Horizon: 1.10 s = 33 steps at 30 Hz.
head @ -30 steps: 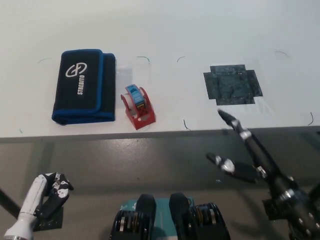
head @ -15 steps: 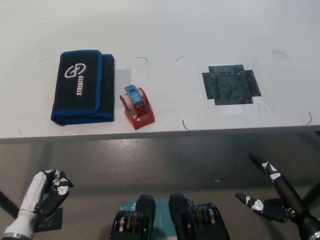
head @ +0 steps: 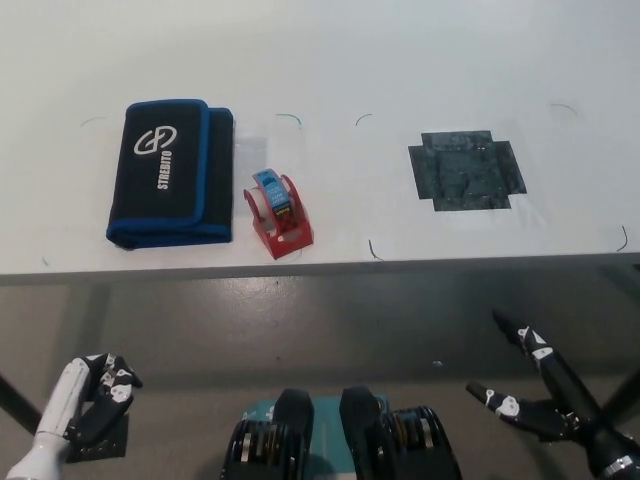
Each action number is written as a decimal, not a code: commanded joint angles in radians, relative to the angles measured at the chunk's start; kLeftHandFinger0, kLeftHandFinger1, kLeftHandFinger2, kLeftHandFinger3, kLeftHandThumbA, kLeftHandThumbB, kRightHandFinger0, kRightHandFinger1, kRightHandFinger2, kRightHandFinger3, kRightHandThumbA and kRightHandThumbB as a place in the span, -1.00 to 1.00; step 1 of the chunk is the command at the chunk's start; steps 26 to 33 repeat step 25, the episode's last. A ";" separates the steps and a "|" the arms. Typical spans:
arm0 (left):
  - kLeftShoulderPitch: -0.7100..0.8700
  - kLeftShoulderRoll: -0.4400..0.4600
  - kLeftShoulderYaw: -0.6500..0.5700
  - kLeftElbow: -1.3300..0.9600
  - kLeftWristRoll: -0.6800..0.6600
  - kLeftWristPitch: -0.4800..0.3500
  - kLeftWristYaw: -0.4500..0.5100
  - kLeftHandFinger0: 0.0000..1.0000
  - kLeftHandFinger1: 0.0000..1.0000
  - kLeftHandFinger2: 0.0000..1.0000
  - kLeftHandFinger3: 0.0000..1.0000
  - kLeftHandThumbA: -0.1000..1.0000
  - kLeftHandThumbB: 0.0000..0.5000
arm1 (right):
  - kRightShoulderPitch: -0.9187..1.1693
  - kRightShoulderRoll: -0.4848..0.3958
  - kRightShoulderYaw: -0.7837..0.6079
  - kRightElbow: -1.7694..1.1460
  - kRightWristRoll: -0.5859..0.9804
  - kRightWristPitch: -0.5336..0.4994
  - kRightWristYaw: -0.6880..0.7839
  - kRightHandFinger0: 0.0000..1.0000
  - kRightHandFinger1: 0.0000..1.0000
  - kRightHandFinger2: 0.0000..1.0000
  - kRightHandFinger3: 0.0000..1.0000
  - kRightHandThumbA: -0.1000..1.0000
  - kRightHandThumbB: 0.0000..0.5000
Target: Use the right hand to move the tape on the right hand side to the notebook on the left hand side
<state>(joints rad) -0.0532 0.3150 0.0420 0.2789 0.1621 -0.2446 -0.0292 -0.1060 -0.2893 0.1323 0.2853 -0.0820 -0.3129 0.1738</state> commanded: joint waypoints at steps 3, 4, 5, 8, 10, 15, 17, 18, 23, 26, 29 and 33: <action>-0.009 0.000 0.011 -0.019 -0.019 -0.024 0.007 -0.93 -0.99 -0.88 -0.60 -0.32 -0.47 | -0.040 -0.004 0.001 0.015 0.006 -0.053 0.023 1.00 1.00 1.00 1.00 0.76 0.70; -0.009 0.000 0.012 -0.019 -0.020 -0.026 0.007 -0.93 -0.99 -0.88 -0.60 -0.31 -0.46 | -0.038 0.000 0.004 0.009 0.017 -0.049 0.033 1.00 1.00 1.00 1.00 0.77 0.63; -0.009 0.000 0.011 -0.019 -0.016 -0.025 0.008 -0.93 -0.99 -0.87 -0.60 -0.31 -0.47 | -0.038 0.009 0.003 0.007 0.071 -0.049 0.064 1.00 1.00 1.00 1.00 0.76 0.56; -0.007 0.008 0.011 -0.018 0.001 -0.031 0.016 -1.00 -1.00 -0.88 -0.59 -0.37 -0.55 | -0.030 0.029 0.009 -0.010 0.114 -0.066 0.091 1.00 1.00 1.00 1.00 0.73 0.45; -0.009 0.008 0.011 -0.012 -0.003 -0.040 0.014 -0.99 -1.00 -0.87 -0.59 -0.37 -0.54 | -0.024 0.037 0.012 -0.026 0.101 -0.059 0.087 1.00 1.00 1.00 1.00 0.79 0.57; 0.012 0.005 0.016 -0.041 -0.012 -0.010 0.006 -1.00 -1.00 -0.86 -0.57 -0.33 -0.51 | -0.014 0.036 0.010 -0.040 0.087 -0.052 0.093 1.00 1.00 1.00 1.00 0.82 0.65; 0.014 0.004 0.016 -0.039 -0.013 -0.013 0.006 -1.00 -1.00 -0.85 -0.56 -0.33 -0.50 | -0.012 0.032 0.010 -0.042 0.061 -0.051 0.080 1.00 1.00 1.00 1.00 0.84 0.68; 0.011 0.005 0.016 -0.032 -0.012 -0.018 0.007 -0.98 -0.99 -0.80 -0.53 -0.33 -0.50 | -0.014 0.031 0.010 -0.038 0.039 -0.058 0.068 1.00 1.00 1.00 1.00 0.83 0.60; 0.005 0.003 0.017 -0.031 -0.012 -0.016 0.009 -0.96 -0.98 -0.77 -0.52 -0.22 -0.45 | -0.026 0.020 0.005 -0.044 0.000 -0.045 0.049 1.00 1.00 1.00 1.00 0.80 0.59; 0.006 0.004 0.016 -0.032 -0.009 -0.019 0.010 -0.98 -1.00 -0.78 -0.53 -0.21 -0.43 | -0.025 0.018 0.005 -0.044 -0.008 -0.050 0.046 1.00 1.00 1.00 1.00 0.80 0.56; 0.006 0.004 0.016 -0.032 -0.009 -0.019 0.010 -0.98 -1.00 -0.78 -0.53 -0.21 -0.43 | -0.025 0.018 0.005 -0.044 -0.008 -0.050 0.046 1.00 1.00 1.00 1.00 0.80 0.56; 0.006 0.004 0.016 -0.032 -0.009 -0.019 0.010 -0.98 -1.00 -0.78 -0.53 -0.21 -0.43 | -0.025 0.018 0.005 -0.044 -0.008 -0.050 0.046 1.00 1.00 1.00 1.00 0.80 0.56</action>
